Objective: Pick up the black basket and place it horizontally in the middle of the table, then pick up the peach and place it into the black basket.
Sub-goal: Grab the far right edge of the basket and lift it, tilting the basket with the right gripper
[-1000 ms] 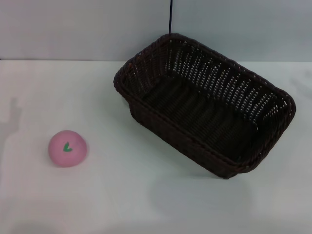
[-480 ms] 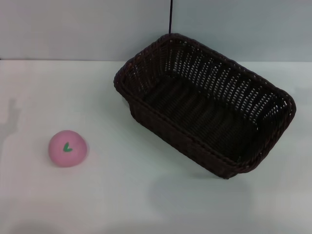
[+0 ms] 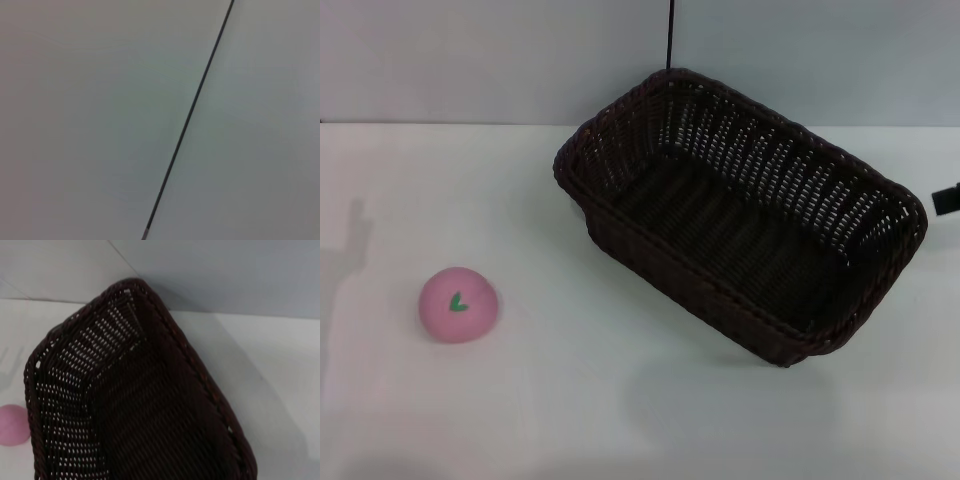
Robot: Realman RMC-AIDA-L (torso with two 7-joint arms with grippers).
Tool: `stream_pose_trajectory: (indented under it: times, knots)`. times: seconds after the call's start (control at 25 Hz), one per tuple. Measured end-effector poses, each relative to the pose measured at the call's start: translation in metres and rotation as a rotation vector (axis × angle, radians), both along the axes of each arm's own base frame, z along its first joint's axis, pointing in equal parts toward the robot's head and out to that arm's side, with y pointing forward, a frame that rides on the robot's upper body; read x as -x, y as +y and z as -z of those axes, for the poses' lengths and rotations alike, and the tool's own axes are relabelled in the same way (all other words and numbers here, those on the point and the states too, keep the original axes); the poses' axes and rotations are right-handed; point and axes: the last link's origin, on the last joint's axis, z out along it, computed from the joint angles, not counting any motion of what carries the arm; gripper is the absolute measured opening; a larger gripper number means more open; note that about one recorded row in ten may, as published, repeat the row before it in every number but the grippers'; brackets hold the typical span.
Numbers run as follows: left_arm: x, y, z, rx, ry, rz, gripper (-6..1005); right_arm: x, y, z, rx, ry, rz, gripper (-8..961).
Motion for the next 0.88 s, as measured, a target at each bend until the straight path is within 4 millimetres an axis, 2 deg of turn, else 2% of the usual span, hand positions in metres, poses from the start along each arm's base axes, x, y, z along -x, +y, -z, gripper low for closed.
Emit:
stream_pose_trajectory:
  times: [0.28,0.36,0.88]
  knots:
    - [0.0,-0.001,-0.001,-0.001,0.003,0.003,716,-0.007,0.002,0.012,0.014,0.005,0.022,689]
    - [0.001,-0.002,0.0,0.0,0.001,-0.001,716,-0.01,0.004,0.024,0.03,-0.002,0.026,688]
    - [0.004,-0.006,-0.003,0.0,-0.012,-0.005,713,-0.007,0.008,0.054,0.042,-0.005,0.011,688]
